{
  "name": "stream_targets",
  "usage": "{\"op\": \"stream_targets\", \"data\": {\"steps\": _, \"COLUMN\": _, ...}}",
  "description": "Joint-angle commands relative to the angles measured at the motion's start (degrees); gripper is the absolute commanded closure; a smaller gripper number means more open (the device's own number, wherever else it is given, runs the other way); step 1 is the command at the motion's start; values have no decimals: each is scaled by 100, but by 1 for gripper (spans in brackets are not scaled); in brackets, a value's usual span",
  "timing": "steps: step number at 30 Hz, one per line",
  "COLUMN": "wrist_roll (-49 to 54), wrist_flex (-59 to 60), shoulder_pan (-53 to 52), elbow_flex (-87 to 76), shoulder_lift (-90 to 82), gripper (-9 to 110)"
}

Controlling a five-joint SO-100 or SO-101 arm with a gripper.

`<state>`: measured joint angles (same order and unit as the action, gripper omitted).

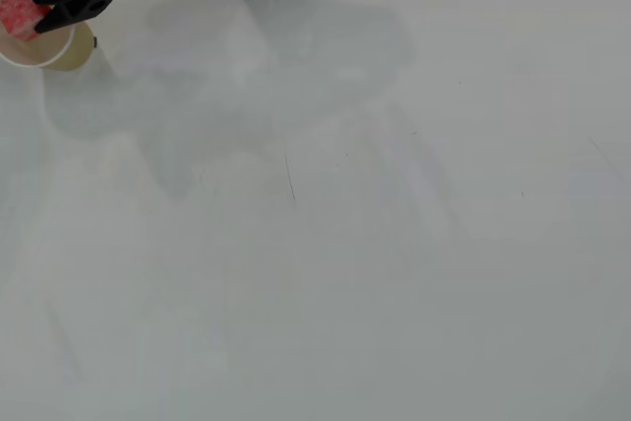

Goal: Pick up the cube and drop it in the cup.

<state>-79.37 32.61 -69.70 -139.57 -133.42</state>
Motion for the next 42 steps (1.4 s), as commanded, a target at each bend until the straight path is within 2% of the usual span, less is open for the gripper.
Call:
{"op": "stream_targets", "data": {"steps": 1, "wrist_roll": -105, "wrist_flex": -255, "shoulder_pan": -70, "elbow_flex": 967, "shoulder_lift": -44, "gripper": 99}}
{"op": "stream_targets", "data": {"steps": 12, "wrist_roll": -123, "wrist_flex": -246, "shoulder_pan": -35, "elbow_flex": 914, "shoulder_lift": -44, "gripper": 98}}
{"op": "stream_targets", "data": {"steps": 15, "wrist_roll": -123, "wrist_flex": -246, "shoulder_pan": -26, "elbow_flex": 905, "shoulder_lift": -44, "gripper": 89}}
{"op": "stream_targets", "data": {"steps": 17, "wrist_roll": -123, "wrist_flex": -237, "shoulder_pan": -18, "elbow_flex": 905, "shoulder_lift": -44, "gripper": 79}}
{"op": "stream_targets", "data": {"steps": 20, "wrist_roll": -123, "wrist_flex": -229, "shoulder_pan": -26, "elbow_flex": 896, "shoulder_lift": -44, "gripper": 73}}
{"op": "stream_targets", "data": {"steps": 30, "wrist_roll": -97, "wrist_flex": -220, "shoulder_pan": -62, "elbow_flex": 896, "shoulder_lift": -44, "gripper": 67}}
{"op": "stream_targets", "data": {"steps": 42, "wrist_roll": -79, "wrist_flex": -220, "shoulder_pan": -44, "elbow_flex": 896, "shoulder_lift": -53, "gripper": 67}}
